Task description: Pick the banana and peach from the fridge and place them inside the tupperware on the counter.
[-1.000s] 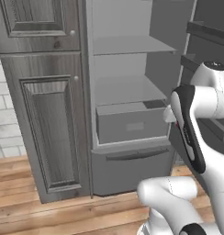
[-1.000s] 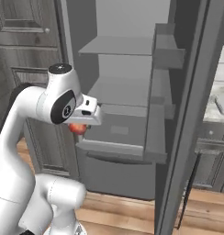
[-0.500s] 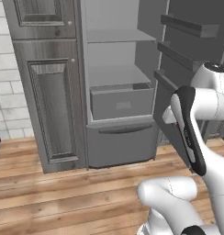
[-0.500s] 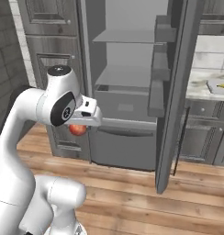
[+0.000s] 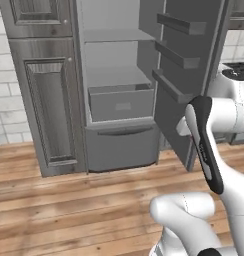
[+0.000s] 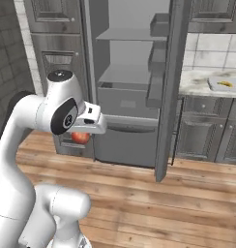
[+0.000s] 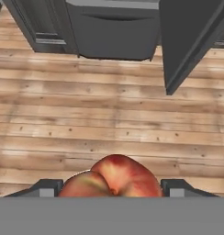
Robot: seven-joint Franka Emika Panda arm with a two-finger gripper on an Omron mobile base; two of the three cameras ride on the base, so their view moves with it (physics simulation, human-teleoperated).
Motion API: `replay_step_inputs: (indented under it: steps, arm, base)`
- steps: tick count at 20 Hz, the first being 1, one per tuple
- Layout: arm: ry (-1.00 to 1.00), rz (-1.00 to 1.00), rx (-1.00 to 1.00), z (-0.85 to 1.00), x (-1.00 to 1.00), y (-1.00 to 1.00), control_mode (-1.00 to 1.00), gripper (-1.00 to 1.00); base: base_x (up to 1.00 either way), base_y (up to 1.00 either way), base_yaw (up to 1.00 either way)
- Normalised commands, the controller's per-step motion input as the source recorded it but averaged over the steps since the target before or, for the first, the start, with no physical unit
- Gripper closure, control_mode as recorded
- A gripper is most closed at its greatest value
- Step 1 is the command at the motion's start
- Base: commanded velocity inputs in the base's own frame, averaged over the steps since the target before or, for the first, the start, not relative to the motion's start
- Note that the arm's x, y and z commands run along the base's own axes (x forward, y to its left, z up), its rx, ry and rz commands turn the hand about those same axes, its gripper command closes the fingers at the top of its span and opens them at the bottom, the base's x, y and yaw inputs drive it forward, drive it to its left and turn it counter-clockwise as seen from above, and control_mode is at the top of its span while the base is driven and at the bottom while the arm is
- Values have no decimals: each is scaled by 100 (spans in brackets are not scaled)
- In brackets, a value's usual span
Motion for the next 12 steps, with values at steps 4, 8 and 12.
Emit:
replay_step_inputs:
  steps: [4,8,12]
  arm:
    - [0,0,0,0,0,0,100,100]
    - [0,0,0,0,0,0,100,100]
    - [0,0,0,0,0,0,100,100]
  base:
    - [-1,-81,-1]
    - [0,-86,-2]
    - [0,-87,-2]
